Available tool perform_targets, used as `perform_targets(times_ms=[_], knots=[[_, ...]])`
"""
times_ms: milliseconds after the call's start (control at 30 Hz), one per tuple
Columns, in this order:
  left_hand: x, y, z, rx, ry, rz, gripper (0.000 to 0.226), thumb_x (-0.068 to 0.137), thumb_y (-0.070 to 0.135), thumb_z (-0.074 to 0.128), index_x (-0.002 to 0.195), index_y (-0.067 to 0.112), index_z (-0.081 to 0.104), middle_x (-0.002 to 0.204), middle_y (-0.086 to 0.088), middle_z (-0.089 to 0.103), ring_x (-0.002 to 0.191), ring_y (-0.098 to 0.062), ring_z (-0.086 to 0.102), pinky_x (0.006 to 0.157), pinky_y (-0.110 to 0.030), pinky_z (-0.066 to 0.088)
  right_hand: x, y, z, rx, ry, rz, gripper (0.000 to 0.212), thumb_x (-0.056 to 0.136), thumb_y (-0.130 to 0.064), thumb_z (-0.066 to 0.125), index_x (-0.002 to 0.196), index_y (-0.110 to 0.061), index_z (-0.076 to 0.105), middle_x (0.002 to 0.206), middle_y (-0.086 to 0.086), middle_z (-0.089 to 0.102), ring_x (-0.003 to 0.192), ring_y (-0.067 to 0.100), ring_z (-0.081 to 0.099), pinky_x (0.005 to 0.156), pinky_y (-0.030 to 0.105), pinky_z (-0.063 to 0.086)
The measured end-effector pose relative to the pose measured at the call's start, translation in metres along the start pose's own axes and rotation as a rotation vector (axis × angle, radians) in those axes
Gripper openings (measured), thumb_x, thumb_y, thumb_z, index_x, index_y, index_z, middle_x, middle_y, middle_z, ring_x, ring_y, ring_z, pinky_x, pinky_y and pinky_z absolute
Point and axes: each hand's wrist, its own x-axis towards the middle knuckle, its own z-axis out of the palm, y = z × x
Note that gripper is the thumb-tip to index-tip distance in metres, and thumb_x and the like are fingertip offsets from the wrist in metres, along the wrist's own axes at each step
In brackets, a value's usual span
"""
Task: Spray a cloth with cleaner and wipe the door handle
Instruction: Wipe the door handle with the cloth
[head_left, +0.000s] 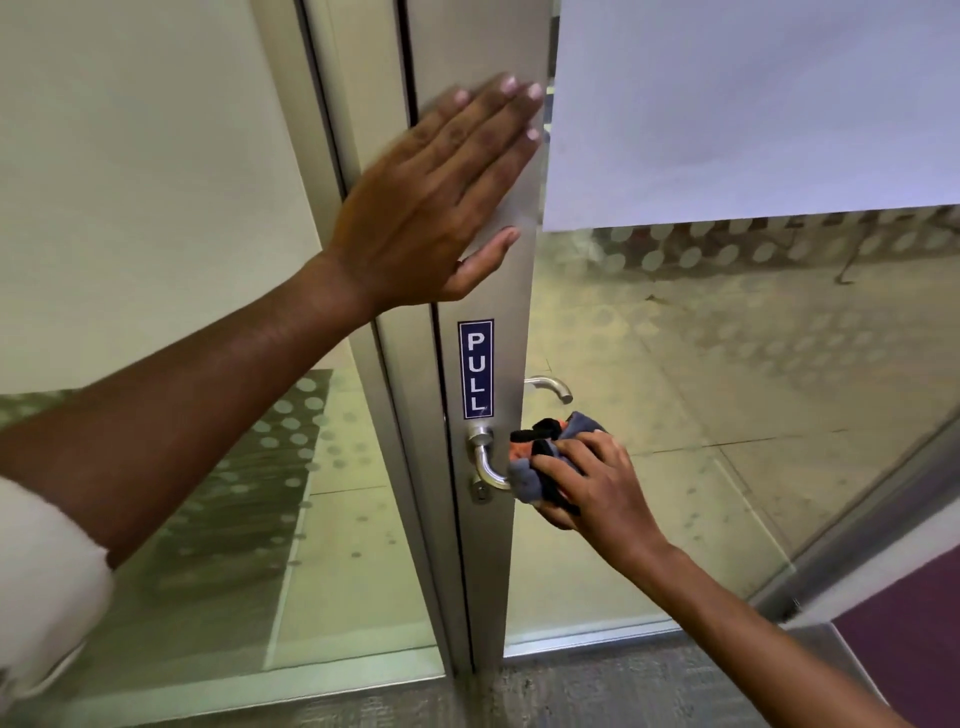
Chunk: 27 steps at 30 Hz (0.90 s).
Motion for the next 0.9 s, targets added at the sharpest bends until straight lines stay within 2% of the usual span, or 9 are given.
perform_targets(times_ms=[100,200,267,400,533,700,800,900], knots=[[0.000,0.001,0.001,0.003,-0.014,-0.001,0.068,0.103,0.047,0.027,0.152,0.000,0.025,0.159,-0.023,0.027,0.149,-0.036,0.024,0.121,-0.048,0.026,0.003,-0.028,-0.001,0.002,-0.044,0.123,0.048,0.071,-0.044,0.076,0.113,-0.032,0.057,0.104,0.004,0.068,0.096,0.030,0.060,0.092,0.046,0.047],[0.000,0.002,0.000,0.008,-0.011,0.003,0.068,0.103,0.046,0.028,0.152,-0.001,0.025,0.158,-0.024,0.027,0.149,-0.036,0.024,0.121,-0.049,0.027,0.015,-0.069,0.001,-0.050,-0.109,0.185,0.048,0.075,-0.047,0.073,0.117,-0.036,0.053,0.106,0.001,0.067,0.096,0.028,0.060,0.084,0.043,0.048],[0.001,0.003,0.000,0.006,-0.003,0.006,0.067,0.103,0.045,0.030,0.152,-0.001,0.026,0.158,-0.023,0.027,0.149,-0.036,0.025,0.121,-0.049,0.027,0.027,-0.094,0.007,-0.072,-0.115,0.277,0.048,0.075,-0.038,0.076,0.116,-0.035,0.051,0.103,0.002,0.066,0.094,0.028,0.058,0.082,0.042,0.046],[0.001,0.003,-0.001,0.010,0.003,0.002,0.067,0.102,0.044,0.031,0.151,-0.001,0.028,0.158,-0.023,0.028,0.149,-0.036,0.025,0.121,-0.049,0.027,0.041,-0.116,0.013,-0.091,-0.084,0.410,0.052,0.070,-0.024,0.081,0.114,-0.030,0.052,0.100,0.007,0.064,0.094,0.031,0.057,0.086,0.046,0.046],[0.000,0.001,-0.002,0.019,-0.002,0.000,0.066,0.102,0.043,0.032,0.151,-0.002,0.027,0.159,-0.022,0.027,0.149,-0.035,0.024,0.121,-0.048,0.026,0.034,-0.106,0.014,-0.072,-0.053,0.322,0.057,0.070,-0.024,0.082,0.117,-0.031,0.050,0.107,0.006,0.064,0.098,0.031,0.057,0.086,0.046,0.047],[-0.001,0.001,-0.001,0.020,-0.017,-0.004,0.067,0.102,0.043,0.032,0.152,-0.001,0.025,0.159,-0.022,0.025,0.150,-0.035,0.022,0.122,-0.048,0.025,0.013,-0.075,0.012,-0.064,-0.043,0.148,0.062,0.074,-0.036,0.079,0.126,-0.036,0.046,0.124,0.003,0.060,0.108,0.029,0.055,0.090,0.043,0.046],[0.001,0.002,-0.002,0.016,-0.008,-0.004,0.067,0.102,0.043,0.034,0.152,-0.001,0.026,0.159,-0.022,0.026,0.149,-0.035,0.023,0.121,-0.048,0.026,0.003,-0.057,0.009,-0.075,0.002,0.130,0.057,0.075,-0.039,0.078,0.124,-0.036,0.049,0.125,0.003,0.062,0.108,0.030,0.055,0.093,0.046,0.044],[0.002,0.003,-0.002,0.008,0.007,-0.001,0.067,0.101,0.043,0.035,0.150,-0.002,0.030,0.158,-0.023,0.028,0.148,-0.036,0.026,0.120,-0.049,0.028,-0.008,-0.032,0.012,-0.065,0.126,0.138,0.050,0.074,-0.041,0.077,0.119,-0.032,0.056,0.117,0.005,0.065,0.106,0.031,0.053,0.095,0.050,0.045]])
